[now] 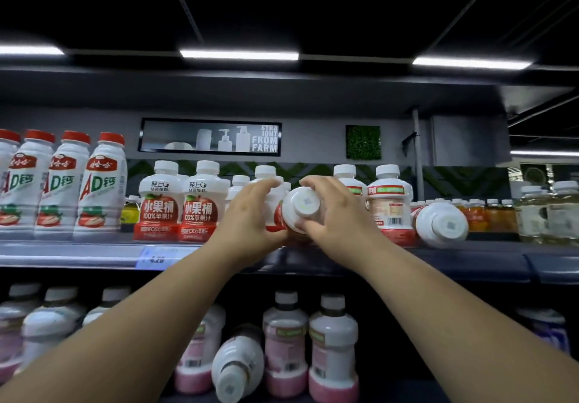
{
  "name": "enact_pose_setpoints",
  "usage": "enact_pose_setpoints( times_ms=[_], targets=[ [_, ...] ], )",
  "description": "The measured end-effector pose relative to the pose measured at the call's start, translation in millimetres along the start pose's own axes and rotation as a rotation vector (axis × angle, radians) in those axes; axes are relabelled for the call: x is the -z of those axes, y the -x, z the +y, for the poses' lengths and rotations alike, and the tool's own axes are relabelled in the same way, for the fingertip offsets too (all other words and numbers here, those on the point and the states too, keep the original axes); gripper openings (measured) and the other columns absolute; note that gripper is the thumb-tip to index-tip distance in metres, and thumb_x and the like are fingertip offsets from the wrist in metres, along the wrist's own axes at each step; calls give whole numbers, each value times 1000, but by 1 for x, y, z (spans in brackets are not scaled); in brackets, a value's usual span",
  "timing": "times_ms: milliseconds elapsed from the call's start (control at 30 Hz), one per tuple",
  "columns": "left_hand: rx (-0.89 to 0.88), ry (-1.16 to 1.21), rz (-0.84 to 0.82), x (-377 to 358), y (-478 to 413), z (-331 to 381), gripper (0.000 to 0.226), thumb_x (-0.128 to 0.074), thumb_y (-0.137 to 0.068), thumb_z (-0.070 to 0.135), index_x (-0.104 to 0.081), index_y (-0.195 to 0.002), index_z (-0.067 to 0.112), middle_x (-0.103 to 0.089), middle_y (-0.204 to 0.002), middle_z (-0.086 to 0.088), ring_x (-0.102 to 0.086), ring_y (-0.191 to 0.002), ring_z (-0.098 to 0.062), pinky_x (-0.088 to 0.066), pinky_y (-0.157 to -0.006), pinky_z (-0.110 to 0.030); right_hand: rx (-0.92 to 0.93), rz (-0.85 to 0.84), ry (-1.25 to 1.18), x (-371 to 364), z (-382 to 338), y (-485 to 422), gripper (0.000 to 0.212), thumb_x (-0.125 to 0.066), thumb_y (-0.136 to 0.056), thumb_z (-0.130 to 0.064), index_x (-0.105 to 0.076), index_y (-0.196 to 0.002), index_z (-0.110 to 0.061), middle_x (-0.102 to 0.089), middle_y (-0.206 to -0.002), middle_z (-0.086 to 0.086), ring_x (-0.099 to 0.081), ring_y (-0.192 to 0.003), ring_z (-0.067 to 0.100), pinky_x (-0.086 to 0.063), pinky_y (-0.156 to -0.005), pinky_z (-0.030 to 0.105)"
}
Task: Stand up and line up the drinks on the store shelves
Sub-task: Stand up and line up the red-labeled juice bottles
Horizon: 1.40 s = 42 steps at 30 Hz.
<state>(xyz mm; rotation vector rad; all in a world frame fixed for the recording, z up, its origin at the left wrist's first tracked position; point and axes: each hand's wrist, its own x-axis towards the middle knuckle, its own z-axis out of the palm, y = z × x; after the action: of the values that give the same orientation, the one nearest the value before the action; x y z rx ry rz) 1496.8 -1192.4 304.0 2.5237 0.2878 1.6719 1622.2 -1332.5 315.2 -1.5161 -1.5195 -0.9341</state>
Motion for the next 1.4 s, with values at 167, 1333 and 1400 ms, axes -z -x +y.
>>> enact_pose_setpoints(
  times_ms=[167, 1333, 1400],
  targets=[
    [36, -86, 38, -6, -2, -1, 87, -78, -68, 41, -36, -143, 28, -41, -137, 1, -36, -128, -21, -29, -105, -33, 12, 29, -30, -1, 3, -2, 48, -80, -79, -24, -57, -121, -18, -56, -117, -4, -49, -104, 12, -36, -88, 23],
    [328, 25, -37, 5, -18, -12, 118, -82, -74, 35, 4, -155, 33, -34, -154, -8, -45, -131, -27, -37, -97, -33, -252, 97, -33, -30, -7, -16, 91, -66, -92, -38, -8, -159, -22, -19, -164, 1, -17, -150, 16, -17, -113, 21],
    [323, 43, -59, 5, -18, -13, 117, -80, -76, 34, 6, -155, 31, -39, -152, -8, -50, -123, -24, -38, -93, -28, -276, 67, -72, -37, -9, -11, 92, -64, -93, -36, -2, -160, -25, -8, -167, 2, -6, -153, 15, -9, -118, 24]
  ],
)
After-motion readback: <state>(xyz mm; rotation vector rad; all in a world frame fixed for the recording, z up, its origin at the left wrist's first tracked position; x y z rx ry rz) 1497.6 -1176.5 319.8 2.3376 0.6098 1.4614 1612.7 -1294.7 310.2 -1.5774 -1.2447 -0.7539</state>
